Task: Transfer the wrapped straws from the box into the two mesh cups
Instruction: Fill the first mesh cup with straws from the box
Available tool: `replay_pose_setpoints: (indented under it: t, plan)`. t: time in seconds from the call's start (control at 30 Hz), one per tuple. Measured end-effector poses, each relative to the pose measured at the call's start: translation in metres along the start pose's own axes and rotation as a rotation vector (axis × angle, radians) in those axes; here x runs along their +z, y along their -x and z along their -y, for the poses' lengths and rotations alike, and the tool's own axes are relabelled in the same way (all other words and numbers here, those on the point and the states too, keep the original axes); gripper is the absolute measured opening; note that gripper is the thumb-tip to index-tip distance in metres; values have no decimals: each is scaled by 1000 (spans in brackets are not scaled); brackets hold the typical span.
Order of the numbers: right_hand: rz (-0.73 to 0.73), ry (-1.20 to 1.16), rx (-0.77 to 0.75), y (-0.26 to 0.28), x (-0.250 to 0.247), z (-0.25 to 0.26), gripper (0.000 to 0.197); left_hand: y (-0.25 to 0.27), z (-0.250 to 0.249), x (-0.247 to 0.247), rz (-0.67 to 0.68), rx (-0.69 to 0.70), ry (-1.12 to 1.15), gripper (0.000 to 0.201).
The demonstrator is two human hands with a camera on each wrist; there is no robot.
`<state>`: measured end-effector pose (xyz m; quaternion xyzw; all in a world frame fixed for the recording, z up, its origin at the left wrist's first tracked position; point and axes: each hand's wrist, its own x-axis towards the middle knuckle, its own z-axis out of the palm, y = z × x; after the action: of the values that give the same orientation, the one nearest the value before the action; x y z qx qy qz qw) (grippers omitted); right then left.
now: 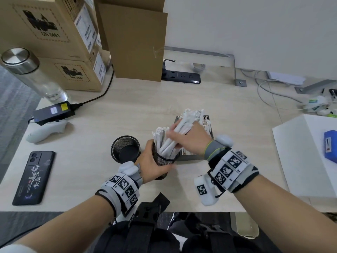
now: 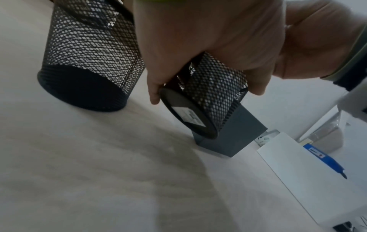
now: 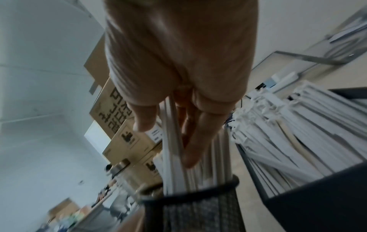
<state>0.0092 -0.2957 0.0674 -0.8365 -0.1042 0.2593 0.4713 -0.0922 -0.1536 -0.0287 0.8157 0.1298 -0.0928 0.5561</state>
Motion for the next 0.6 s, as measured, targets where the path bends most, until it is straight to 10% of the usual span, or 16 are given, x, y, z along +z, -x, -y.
replay_pose_setpoints:
  t: [0.2,0.43,0.6]
  plan:
    - [-373,226,-216,-6,5,-6,33,-6,0,2,36,25,71,69]
    - [54,521,-356,3,29,-36,65,-12,3,5,39,55,125,64]
    - [-318,262,-244,-5,4,-47,44,-16,8,4,10,45,93,78]
